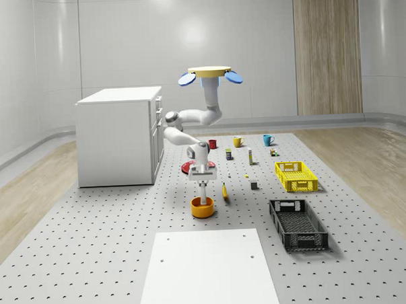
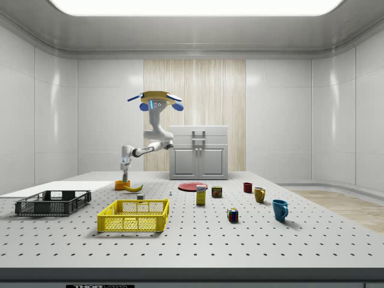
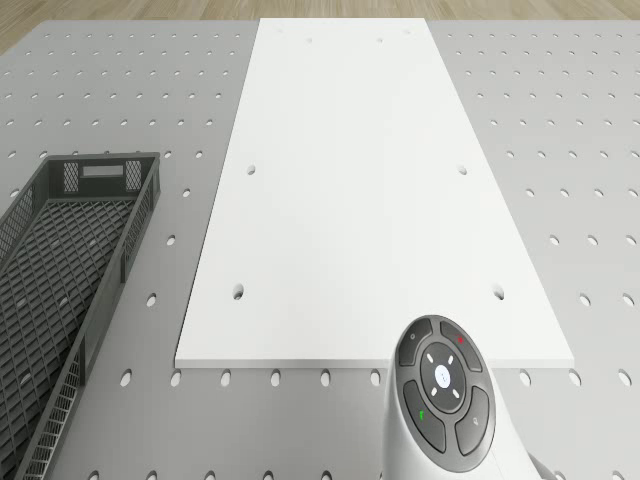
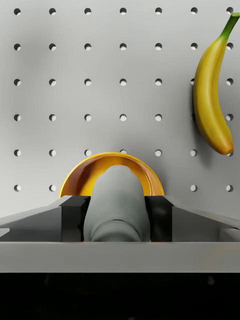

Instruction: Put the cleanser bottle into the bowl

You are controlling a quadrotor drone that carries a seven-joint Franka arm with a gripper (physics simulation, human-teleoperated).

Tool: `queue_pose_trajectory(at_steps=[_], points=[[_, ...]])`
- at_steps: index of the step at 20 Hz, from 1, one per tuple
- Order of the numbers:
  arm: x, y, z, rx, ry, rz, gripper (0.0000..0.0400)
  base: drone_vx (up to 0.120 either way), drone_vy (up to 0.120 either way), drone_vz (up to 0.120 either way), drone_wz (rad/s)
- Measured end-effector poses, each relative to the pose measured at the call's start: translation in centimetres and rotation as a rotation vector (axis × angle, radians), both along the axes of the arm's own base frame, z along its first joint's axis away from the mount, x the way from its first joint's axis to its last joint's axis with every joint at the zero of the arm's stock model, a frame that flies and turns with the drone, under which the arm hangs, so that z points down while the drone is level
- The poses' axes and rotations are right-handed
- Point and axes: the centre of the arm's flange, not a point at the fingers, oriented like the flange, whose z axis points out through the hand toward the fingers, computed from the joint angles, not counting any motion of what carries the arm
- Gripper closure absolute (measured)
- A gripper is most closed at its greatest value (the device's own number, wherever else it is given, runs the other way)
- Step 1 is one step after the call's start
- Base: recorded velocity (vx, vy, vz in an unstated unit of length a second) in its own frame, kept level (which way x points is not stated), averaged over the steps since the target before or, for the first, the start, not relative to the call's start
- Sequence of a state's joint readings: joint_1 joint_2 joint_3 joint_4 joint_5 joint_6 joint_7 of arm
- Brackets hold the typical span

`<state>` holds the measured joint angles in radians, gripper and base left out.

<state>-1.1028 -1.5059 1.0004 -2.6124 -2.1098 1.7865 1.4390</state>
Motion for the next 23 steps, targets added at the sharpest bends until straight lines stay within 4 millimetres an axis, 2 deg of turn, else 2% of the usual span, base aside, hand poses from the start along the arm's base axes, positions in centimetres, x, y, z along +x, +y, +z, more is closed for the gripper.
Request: queue_pose_trajectory(at_steps=[8,11,14,18,23], points=[[0.0,-0.1,2.3,0.000,0.000,0.001,0.0245,0.000,0.000,0.000,0.000],[0.0,-0.1,2.6,0.002,-0.001,0.001,0.0126,0.000,0.000,0.000,0.000],[0.0,-0.1,2.2,0.004,-0.001,0.001,0.0060,0.000,0.000,0.000,0.000],[0.0,-0.1,1.1,0.005,-0.002,0.000,0.0022,0.000,0.000,0.000,0.000],[0.0,-0.1,0.5,0.006,-0.002,0.000,0.0006,0.000,0.000,0.000,0.000]])
